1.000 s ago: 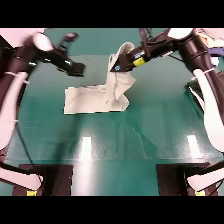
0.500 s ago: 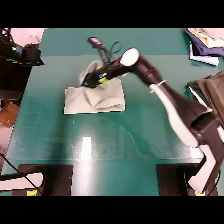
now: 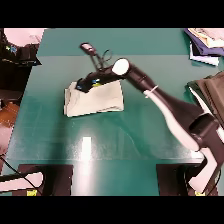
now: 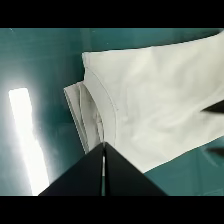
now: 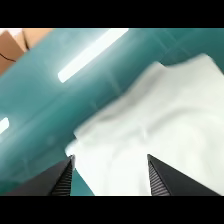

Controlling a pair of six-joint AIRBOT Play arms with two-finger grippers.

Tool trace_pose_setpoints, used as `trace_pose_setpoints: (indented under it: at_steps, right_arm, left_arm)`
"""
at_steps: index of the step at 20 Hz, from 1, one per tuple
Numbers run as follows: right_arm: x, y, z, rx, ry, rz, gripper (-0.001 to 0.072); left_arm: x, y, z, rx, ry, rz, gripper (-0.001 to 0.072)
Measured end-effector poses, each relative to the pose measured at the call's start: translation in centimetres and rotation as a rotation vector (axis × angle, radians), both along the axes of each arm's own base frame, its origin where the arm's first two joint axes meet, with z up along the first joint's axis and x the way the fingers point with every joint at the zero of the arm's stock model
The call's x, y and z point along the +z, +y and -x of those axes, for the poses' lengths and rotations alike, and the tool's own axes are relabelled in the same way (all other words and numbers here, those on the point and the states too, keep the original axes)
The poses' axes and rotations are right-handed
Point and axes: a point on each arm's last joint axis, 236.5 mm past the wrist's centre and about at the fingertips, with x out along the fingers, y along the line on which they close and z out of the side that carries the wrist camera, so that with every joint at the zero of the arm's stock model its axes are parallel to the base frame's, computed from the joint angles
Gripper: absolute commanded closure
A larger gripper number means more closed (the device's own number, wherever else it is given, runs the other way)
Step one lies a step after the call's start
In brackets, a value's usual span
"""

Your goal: Fold the shirts.

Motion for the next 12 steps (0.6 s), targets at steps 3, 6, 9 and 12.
trace_pose_setpoints:
  at_steps: [3, 6, 9, 12]
  right_arm:
    - [-1.2, -7.2, -1.3, -0.08, 0.108, 0.06, 0.0172]
    - [-3.5, -14.8, -2.6, -0.217, 0.249, 0.093, 0.0013]
    - [-6.3, -19.7, -2.6, -0.323, 0.393, 0.081, 0.0013]
    - [-9.4, -21.2, -1.9, -0.378, 0.533, 0.045, 0.0016]
  left_arm:
    - [0.0, -0.2, 0.1, -0.005, 0.002, 0.009, 0.0684]
    - [0.1, -0.4, 0.1, -0.008, 0.002, 0.016, 0.0684]
    - [0.1, -0.4, 0.1, -0.009, 0.003, 0.019, 0.0684]
    - [-0.1, -0.6, 0.1, -0.01, 0.006, 0.024, 0.0684]
